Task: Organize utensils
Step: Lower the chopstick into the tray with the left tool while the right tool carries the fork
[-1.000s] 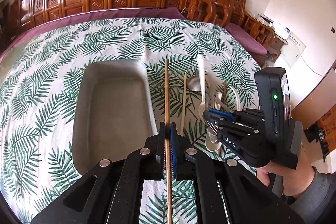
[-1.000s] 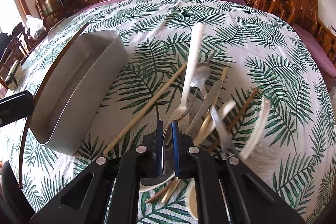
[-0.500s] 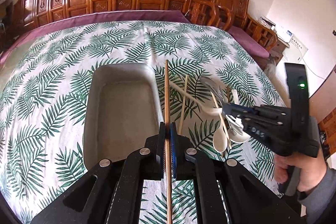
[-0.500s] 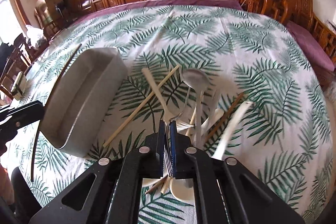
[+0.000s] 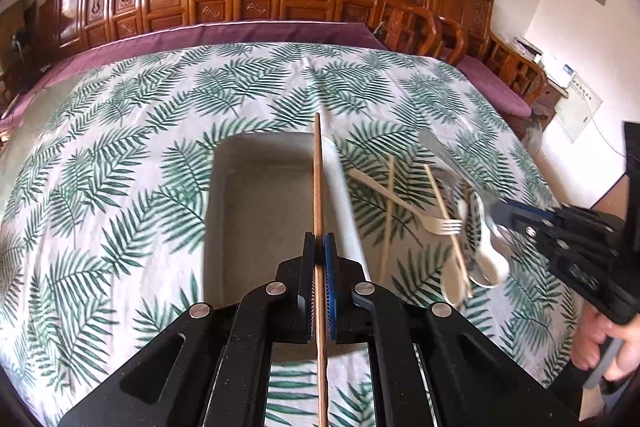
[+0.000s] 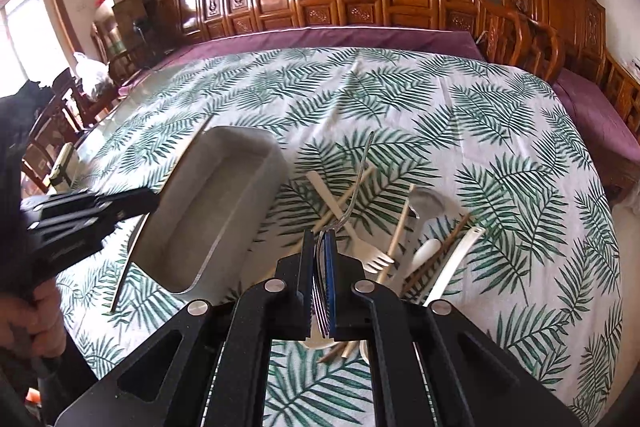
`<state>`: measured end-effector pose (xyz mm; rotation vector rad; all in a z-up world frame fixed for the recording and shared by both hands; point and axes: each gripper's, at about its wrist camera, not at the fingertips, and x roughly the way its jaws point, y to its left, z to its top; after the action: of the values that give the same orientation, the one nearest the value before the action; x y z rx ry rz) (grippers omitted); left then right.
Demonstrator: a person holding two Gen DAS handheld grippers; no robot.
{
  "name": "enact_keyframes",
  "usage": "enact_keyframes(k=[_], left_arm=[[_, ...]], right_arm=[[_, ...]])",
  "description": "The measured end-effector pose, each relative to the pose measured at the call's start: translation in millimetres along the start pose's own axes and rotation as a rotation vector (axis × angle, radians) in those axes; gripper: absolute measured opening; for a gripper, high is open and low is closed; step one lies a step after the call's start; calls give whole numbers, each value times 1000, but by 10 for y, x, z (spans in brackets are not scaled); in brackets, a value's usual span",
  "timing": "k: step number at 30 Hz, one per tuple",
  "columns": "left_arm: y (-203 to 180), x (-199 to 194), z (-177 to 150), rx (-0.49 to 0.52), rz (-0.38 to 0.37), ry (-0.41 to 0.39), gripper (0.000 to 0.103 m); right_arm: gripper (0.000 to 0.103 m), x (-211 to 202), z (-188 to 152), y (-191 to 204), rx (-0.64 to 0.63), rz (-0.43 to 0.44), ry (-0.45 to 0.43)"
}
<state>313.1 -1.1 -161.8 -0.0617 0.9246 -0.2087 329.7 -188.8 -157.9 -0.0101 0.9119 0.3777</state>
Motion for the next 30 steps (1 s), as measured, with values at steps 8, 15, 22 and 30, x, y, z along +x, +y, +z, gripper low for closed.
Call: enact_keyframes(k=[8,15,22,30], left_arm=[[204,147,201,-8,40,14,4],[283,293,282,1,60,25,4],[326,417,266,6,62,48,3],[364,428,214,8,57,62,4]], right_arm=[[6,-7,-2,263,-20,42,-6],[6,-31,17,454,-50,67,-13],[6,-12,56,517,-52,80,-17],[7,54,86,625,-56,98,-15]])
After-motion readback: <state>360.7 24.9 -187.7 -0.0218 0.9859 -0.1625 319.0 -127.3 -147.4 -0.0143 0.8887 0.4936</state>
